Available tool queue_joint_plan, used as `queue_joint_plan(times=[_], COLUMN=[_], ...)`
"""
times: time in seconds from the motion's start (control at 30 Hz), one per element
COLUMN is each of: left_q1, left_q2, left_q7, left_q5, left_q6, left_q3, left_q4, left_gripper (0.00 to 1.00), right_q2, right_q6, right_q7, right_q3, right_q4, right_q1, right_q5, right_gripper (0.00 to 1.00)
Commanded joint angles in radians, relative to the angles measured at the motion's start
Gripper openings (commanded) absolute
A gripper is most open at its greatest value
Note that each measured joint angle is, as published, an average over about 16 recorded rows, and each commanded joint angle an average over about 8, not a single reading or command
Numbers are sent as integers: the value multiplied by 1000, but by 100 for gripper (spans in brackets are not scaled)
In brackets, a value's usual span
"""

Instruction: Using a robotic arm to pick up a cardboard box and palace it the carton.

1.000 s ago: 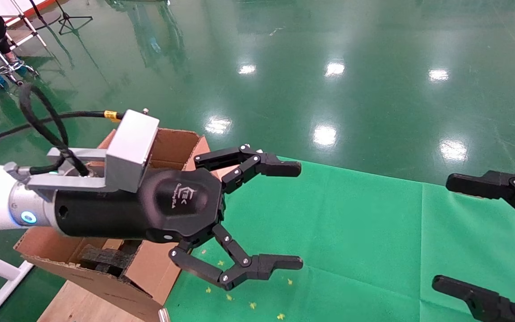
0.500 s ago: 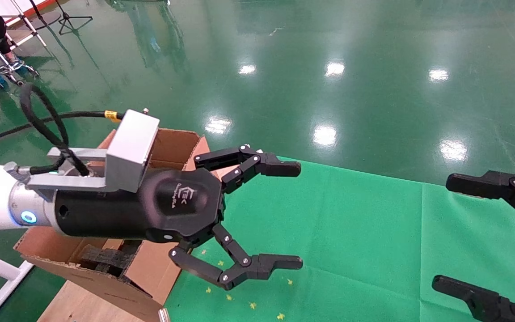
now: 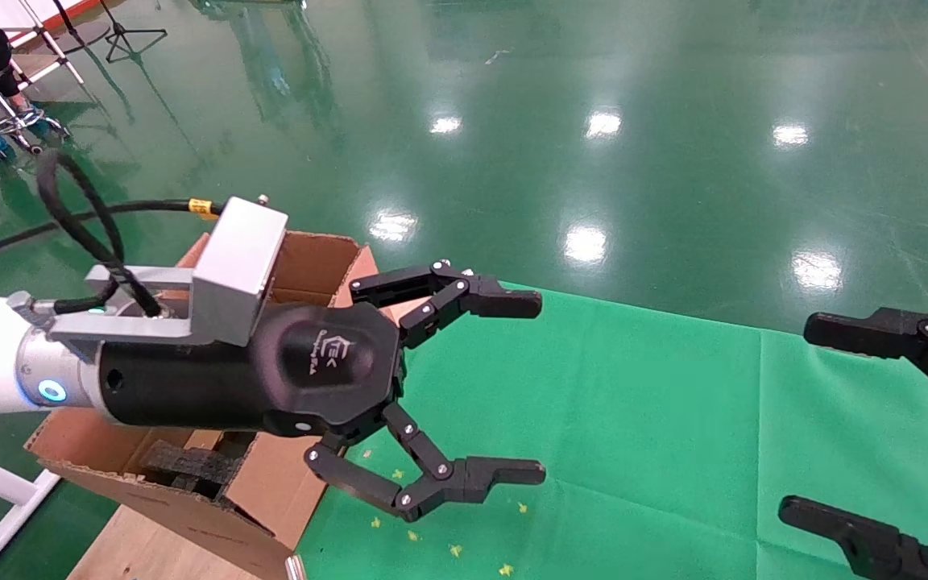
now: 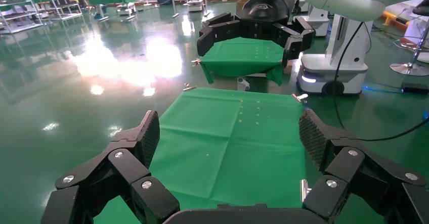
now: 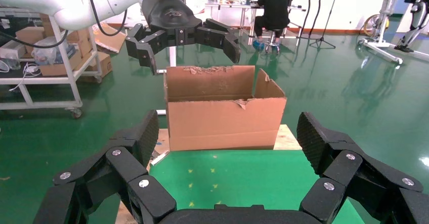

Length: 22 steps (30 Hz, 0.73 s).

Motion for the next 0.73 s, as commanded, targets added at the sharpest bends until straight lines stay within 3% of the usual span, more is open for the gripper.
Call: queue_joint_plan(times=[0.03,0.73], left_q1=[0,0], left_q2=[0,0], left_q7=[0,0], left_q5=[0,0], left_q6=[0,0], left_q3=[0,0], left_q4=[0,0], left_gripper=[100,100], right_q2=[0,0], right_q6=[0,0], right_q7=[0,0], right_q3=[0,0], right_q4=[0,0], right_q1=[0,0], right_q5=[0,0], right_gripper=[100,100])
